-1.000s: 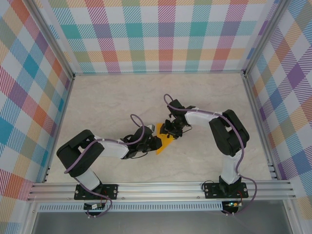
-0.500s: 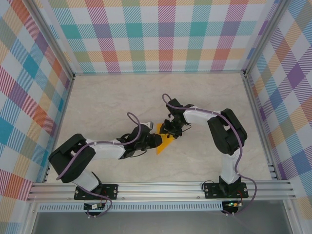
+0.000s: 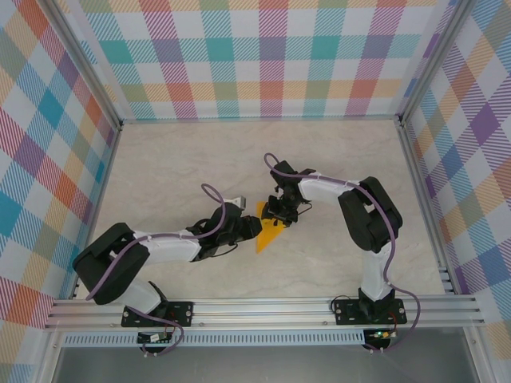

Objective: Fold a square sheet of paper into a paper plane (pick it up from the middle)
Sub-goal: Fourth fold the wing at the center of the table.

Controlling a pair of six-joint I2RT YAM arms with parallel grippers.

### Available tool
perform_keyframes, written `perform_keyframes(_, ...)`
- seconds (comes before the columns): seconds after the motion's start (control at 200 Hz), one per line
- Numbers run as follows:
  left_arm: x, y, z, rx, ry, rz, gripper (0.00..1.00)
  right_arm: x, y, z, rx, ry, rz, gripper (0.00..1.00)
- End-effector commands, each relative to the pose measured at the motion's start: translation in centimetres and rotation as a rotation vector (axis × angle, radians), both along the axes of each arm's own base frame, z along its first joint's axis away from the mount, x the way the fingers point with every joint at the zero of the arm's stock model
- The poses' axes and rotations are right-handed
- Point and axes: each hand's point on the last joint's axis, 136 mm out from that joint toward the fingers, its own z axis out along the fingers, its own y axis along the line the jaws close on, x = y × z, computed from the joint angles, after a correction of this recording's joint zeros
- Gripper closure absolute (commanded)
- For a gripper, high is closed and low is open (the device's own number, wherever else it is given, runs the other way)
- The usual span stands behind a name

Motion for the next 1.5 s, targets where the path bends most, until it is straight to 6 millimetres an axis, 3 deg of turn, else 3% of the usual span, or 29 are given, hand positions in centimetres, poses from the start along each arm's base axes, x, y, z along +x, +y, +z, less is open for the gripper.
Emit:
perform_keyframes(0.0, 0.6, -0.5, -0.4, -0.012, 0.017, -0.01, 0.81, -3.4, -7.4, -9.1, -0.378, 0.105, -0.008, 0.57)
perform_keyframes(0.225, 1.0, -0.8, -1.1, -0.008, 0.025, -0.013, 0.82, -3.6, -7.5, -9.3, -0.384, 0.109, -0.003, 0.58)
perform_keyframes(0.605, 1.1, -1.2, -0.3, -0.045, 0.005, -0.026, 0.82, -3.7, -8.0, -9.8, -0.42, 0.123, -0.029, 0.56)
perform_keyframes(0.885, 1.0, -2.1, -1.2, -0.049, 0.034, -0.058, 0.83, -3.9, -8.2, -10.1, -0.434, 0.139, -0.049, 0.54)
perform_keyframes(1.495, 1.2, -1.3, -3.3, 0.025, 0.069, -0.028, 0.84, -4.5, -8.8, -10.7, -0.46, 0.158, -0.055, 0.55)
